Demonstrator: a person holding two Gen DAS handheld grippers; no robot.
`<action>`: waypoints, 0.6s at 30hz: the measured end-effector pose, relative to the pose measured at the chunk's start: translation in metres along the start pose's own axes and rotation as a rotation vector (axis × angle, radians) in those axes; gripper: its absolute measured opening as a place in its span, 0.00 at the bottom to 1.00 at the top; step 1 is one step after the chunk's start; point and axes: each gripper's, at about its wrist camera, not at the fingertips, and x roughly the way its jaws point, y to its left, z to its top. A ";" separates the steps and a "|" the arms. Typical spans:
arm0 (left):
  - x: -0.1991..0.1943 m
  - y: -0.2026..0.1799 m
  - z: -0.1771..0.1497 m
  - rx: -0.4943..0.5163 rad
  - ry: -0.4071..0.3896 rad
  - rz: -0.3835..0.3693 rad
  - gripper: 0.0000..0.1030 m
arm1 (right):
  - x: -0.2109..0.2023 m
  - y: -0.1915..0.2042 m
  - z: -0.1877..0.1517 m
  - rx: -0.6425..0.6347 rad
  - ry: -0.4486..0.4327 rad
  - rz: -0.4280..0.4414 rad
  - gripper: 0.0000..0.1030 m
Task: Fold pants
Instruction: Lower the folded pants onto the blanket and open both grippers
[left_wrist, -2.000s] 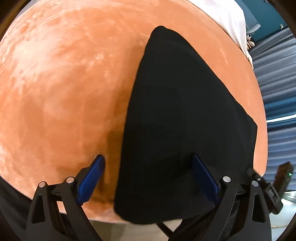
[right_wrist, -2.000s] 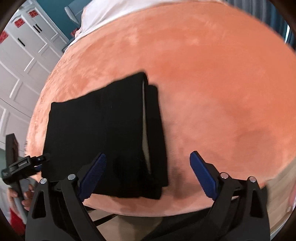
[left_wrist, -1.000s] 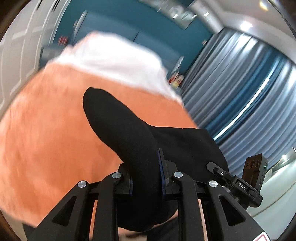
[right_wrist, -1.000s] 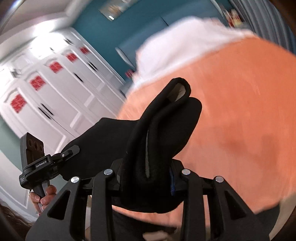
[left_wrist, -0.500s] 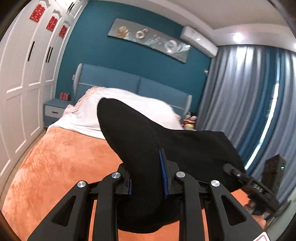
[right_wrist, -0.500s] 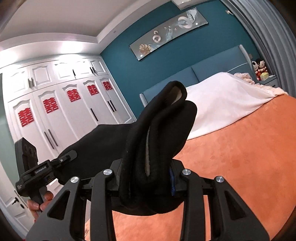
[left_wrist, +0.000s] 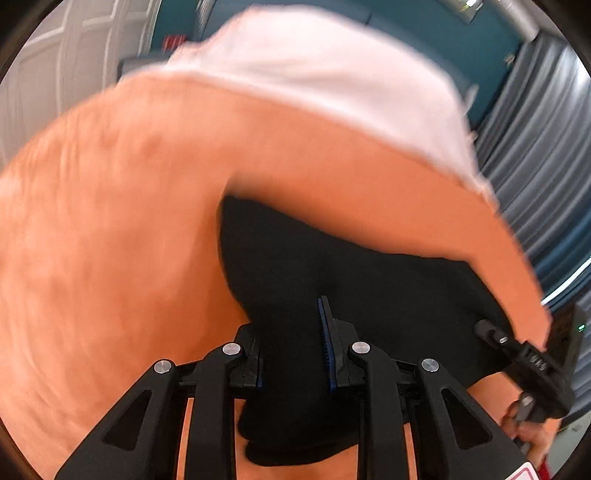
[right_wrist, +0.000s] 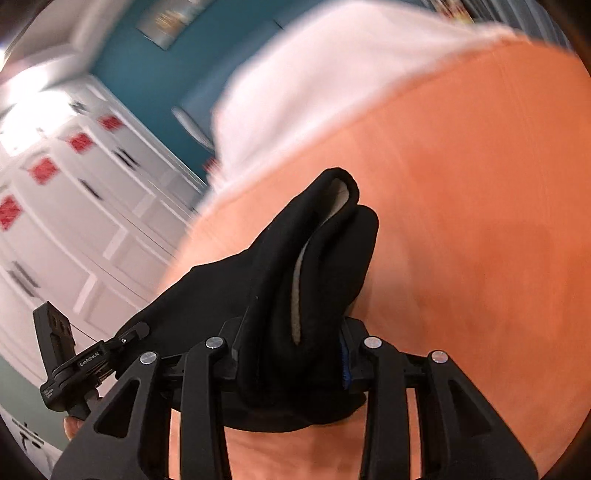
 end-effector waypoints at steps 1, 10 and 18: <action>0.007 0.009 -0.009 -0.002 -0.007 0.014 0.38 | 0.004 -0.011 -0.010 0.012 -0.012 -0.013 0.52; -0.097 0.031 0.015 -0.088 -0.171 0.098 0.43 | -0.088 0.013 0.004 0.094 -0.221 -0.004 0.59; -0.035 -0.057 0.086 -0.002 -0.133 0.055 0.64 | 0.002 0.104 0.054 -0.175 -0.092 0.076 0.28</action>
